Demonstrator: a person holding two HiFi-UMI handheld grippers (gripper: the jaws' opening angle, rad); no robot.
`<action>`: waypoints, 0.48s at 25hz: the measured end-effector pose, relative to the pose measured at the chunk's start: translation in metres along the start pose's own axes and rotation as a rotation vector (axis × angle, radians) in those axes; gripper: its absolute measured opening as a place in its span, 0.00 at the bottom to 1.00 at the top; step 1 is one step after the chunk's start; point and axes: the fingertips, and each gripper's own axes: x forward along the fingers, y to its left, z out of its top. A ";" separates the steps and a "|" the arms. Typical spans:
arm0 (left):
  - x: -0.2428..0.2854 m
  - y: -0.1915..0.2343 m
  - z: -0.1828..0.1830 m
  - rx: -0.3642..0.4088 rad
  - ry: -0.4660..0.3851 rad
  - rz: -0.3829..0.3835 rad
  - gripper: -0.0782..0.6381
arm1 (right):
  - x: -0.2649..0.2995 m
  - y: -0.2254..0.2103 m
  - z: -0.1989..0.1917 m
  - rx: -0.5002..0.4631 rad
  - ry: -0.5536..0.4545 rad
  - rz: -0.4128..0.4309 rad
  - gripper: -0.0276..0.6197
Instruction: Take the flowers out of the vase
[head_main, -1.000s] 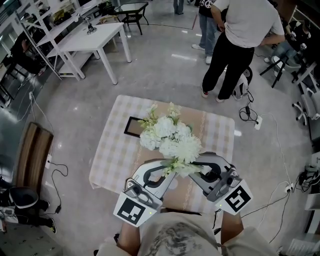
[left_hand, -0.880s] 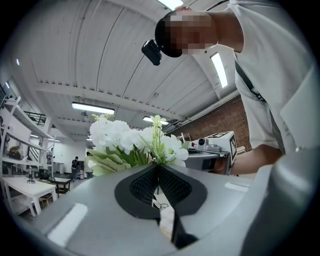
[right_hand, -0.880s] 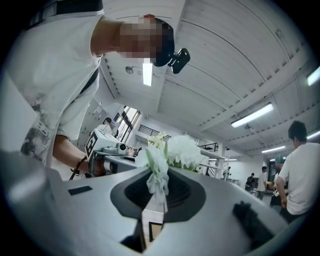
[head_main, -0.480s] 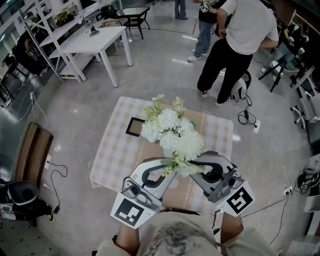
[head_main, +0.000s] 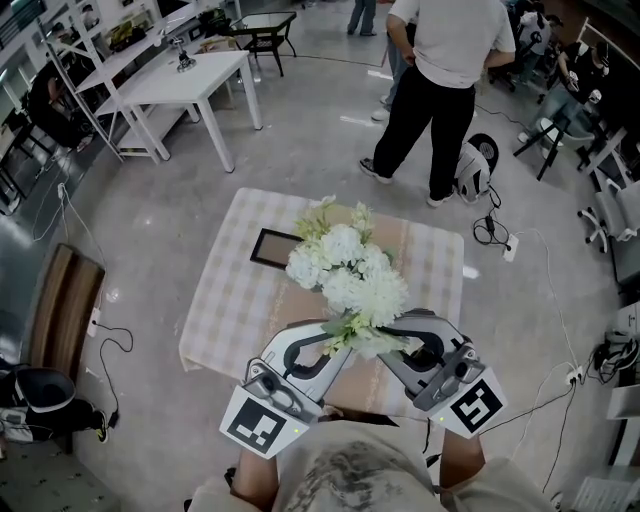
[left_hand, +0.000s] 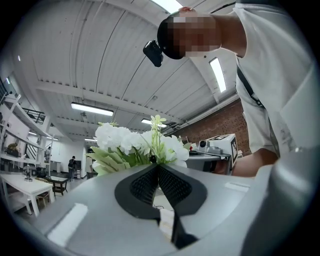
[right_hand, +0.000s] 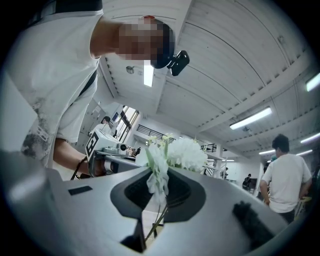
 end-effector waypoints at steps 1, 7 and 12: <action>-0.001 -0.002 -0.001 -0.004 0.003 -0.001 0.12 | -0.001 0.002 -0.001 0.007 0.003 -0.003 0.11; -0.006 -0.010 -0.007 -0.021 0.019 -0.008 0.12 | -0.005 0.011 -0.006 0.039 0.019 -0.015 0.11; -0.009 -0.012 -0.010 -0.024 0.027 -0.012 0.12 | -0.005 0.014 -0.009 0.051 0.028 -0.015 0.10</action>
